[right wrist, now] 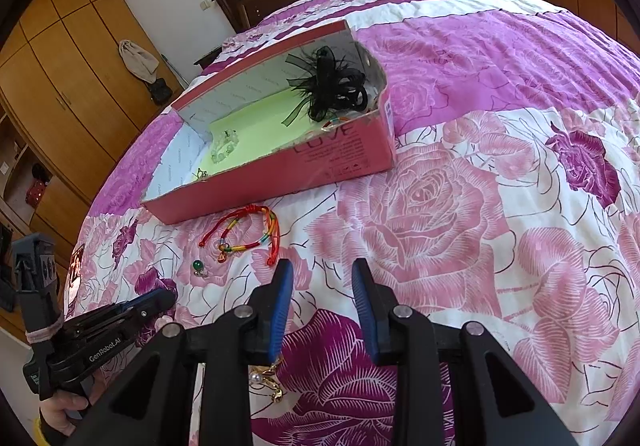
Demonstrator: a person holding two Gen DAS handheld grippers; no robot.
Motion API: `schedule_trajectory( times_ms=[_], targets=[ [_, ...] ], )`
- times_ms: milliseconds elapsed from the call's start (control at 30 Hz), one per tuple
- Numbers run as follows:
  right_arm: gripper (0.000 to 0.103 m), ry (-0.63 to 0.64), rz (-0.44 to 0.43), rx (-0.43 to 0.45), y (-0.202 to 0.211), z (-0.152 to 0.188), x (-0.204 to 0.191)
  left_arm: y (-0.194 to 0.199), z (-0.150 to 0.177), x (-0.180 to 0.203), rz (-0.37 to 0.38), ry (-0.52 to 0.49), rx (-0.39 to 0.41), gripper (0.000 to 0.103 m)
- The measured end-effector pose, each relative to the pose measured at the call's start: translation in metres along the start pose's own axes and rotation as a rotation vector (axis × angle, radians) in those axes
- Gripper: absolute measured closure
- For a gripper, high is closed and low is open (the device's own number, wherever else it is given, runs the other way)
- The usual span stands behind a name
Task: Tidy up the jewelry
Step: 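Grasp the red rainbow bracelet with the right tool while the left tool holds the earring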
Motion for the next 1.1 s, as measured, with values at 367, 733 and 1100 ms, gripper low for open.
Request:
schedule_trajectory(
  times_ms=[367, 733, 1100],
  targets=[
    [0.070, 0.091, -0.008, -0.023, -0.014, -0.005, -0.024, 0.010, -0.038, -0.010, -0.052, -0.026, 0.123, 0.102],
    [0.070, 0.200, 0.004, -0.073, -0.056, -0.009, -0.052, 0.000, -0.033, -0.028, -0.059, 0.027, 0.114, 0.102],
    [0.075, 0.279, 0.039, -0.110, -0.089, -0.001, -0.056, -0.007, -0.026, -0.030, -0.044, 0.050, 0.095, 0.102]
  ],
)
Point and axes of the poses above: each gripper's, at about its wrist camera, not at the fingertips, and y roughly against the way its jaws point, x to its right, z to its underside, the point moved 7 cm from there along -y, roughly the way its jaws point, and after that the axes turned 11 degrees about x, right-handed, at the moved point
